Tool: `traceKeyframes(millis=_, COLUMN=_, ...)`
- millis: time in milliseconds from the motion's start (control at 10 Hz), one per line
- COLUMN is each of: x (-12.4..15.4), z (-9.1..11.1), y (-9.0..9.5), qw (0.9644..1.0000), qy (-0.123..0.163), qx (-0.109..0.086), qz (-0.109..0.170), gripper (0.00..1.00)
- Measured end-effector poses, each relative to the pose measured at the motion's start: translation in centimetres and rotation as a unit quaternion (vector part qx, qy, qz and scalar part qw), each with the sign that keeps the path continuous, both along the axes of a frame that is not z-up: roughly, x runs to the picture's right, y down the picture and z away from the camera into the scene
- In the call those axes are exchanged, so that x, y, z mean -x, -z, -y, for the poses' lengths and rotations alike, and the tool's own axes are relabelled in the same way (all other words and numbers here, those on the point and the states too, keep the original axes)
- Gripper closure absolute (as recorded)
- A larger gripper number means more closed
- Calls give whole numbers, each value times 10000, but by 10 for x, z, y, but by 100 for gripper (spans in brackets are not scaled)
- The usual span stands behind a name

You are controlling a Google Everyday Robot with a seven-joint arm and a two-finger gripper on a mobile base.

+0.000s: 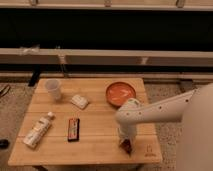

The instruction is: Place the pepper in the ceramic bowl

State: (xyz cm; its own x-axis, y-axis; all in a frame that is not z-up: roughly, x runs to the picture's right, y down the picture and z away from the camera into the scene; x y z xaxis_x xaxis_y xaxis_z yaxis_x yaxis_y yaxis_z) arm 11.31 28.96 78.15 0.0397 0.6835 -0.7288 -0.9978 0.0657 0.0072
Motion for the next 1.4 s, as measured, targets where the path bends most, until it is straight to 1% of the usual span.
traceKeyframes(millis=100, x=-2, z=-1, y=1, qw=10000, qy=3, qx=58, qz=-44, gripper=80)
traceKeyframes(millis=200, x=-3, z=-4, y=3, qw=9999, qy=27, qx=151, qz=-67, gripper=87)
traceKeyframes(millis=300, x=-7, z=0, y=3, qw=9997, qy=80, qx=223, qz=-94, gripper=96)
traceKeyframes(millis=400, x=-10, z=16, y=1, qw=9995, qy=74, qx=281, qz=-108, gripper=100)
traceKeyframes(millis=500, x=-11, z=34, y=-4, qw=9994, qy=101, qx=305, qz=-97, gripper=100)
traceKeyframes(millis=600, x=-14, z=56, y=-10, qw=9994, qy=139, qx=303, qz=-91, gripper=100)
traceKeyframes(millis=800, x=-14, z=98, y=-26, qw=9993, qy=264, qx=267, qz=-44, gripper=100)
traceKeyframes(millis=900, x=-12, z=113, y=-33, qw=9993, qy=266, qx=255, qz=-14, gripper=100)
traceKeyframes(millis=1000, x=-13, z=133, y=-45, qw=9995, qy=229, qx=220, qz=11, gripper=100)
traceKeyframes(millis=1100, x=-12, z=148, y=-54, qw=9997, qy=172, qx=191, qz=40, gripper=100)
traceKeyframes(millis=1300, x=-6, z=180, y=-68, qw=9998, qy=99, qx=35, qz=158, gripper=100)
traceKeyframes(millis=1400, x=-5, z=202, y=-74, qw=9997, qy=30, qx=-77, qz=245, gripper=100)
